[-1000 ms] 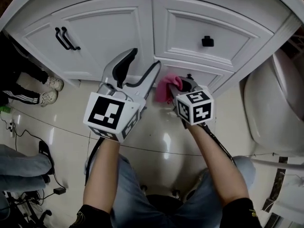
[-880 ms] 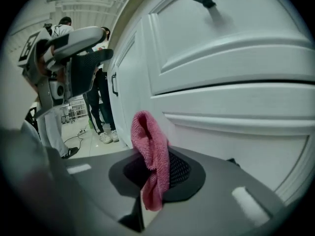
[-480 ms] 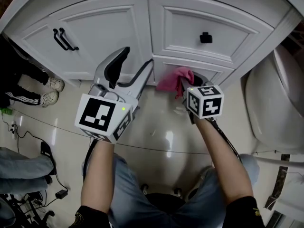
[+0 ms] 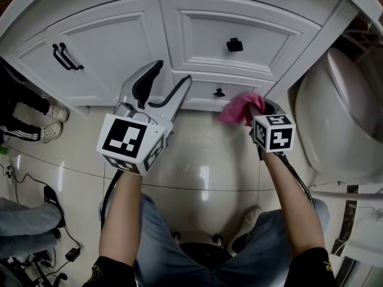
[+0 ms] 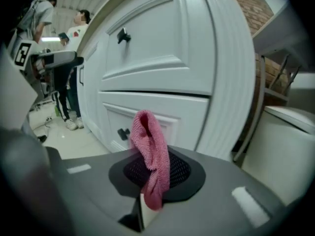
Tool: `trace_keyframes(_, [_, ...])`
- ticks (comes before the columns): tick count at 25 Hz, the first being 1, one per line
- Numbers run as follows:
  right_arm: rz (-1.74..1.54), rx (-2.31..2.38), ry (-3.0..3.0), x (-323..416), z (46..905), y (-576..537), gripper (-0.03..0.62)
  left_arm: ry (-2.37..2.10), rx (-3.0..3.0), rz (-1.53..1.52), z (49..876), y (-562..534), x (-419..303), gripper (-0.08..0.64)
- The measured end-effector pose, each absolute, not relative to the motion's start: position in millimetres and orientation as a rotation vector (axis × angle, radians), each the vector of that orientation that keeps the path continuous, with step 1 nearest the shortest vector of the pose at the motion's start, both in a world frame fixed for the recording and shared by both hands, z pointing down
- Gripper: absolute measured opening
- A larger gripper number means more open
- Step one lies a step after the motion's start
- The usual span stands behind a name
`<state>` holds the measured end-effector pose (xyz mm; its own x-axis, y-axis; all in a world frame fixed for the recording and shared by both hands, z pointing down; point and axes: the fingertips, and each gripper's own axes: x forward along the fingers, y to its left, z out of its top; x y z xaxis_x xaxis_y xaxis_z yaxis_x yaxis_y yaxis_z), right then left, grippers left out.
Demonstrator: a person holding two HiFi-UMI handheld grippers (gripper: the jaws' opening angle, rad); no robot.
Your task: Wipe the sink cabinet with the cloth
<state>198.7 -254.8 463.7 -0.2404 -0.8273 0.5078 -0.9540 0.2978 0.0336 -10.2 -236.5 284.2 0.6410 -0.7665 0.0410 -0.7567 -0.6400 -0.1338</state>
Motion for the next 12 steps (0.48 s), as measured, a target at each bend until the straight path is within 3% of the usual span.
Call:
trace_keyframes(6, [0.434,1.742,-1.980,261.5,470.6,-253.2,0.035,1.271,-2.755,-0.120,280.0,-235.3,-4.7,0.253])
trace_keyframes(12, [0.501,1.538,-2.133,172.1,500.1,-253.0,0.035,1.334,-2.737,-0.107,278.0,-237.6,-23.9,0.253])
